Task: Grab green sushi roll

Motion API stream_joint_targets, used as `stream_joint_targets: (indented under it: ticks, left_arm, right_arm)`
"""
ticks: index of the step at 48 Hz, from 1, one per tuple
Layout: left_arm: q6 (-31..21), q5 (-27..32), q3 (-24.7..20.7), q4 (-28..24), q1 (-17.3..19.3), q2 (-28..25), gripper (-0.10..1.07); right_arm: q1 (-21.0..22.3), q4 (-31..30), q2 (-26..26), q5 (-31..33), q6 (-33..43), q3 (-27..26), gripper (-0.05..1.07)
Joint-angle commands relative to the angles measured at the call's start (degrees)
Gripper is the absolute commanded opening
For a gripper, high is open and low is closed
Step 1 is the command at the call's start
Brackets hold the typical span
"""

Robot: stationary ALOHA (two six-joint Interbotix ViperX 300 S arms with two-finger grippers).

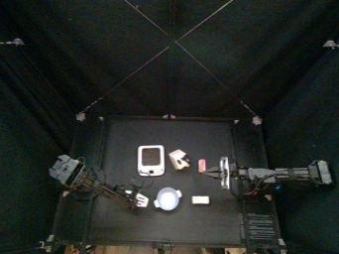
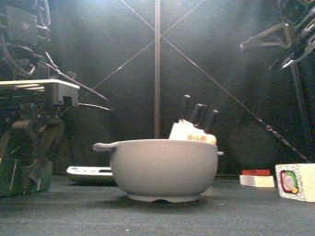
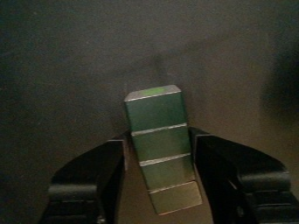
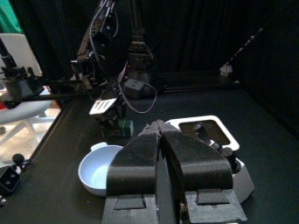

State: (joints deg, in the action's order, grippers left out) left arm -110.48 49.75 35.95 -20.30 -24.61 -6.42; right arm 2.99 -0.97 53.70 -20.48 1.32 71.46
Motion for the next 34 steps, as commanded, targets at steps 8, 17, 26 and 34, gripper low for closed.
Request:
stream_joint_targets:
  ticks: [8,17,26,34]
  left_arm:
    - [-0.1,0.2,-0.5,-0.4,0.2,1.1,0.68]
    - [-0.1,0.8,-0.5,-0.4,0.2,3.5,0.64]
    - [-0.1,2.1,-0.5,-1.9,0.1,5.3,0.64]
    - [0.0,3.0,-0.5,-2.7,0.2,5.4,0.63]
  right_arm:
    - [0.0,0.0,-0.6,-0.5,-0.1,-0.6,0.04]
    - [0.1,0.0,-0.5,-0.4,-0.1,-0.6,0.04]
    - [0.1,0.1,-0.6,-0.5,-0.1,-0.6,0.04]
    - [0.1,0.1,-0.6,-0.5,-0.1,-0.5,0.04]
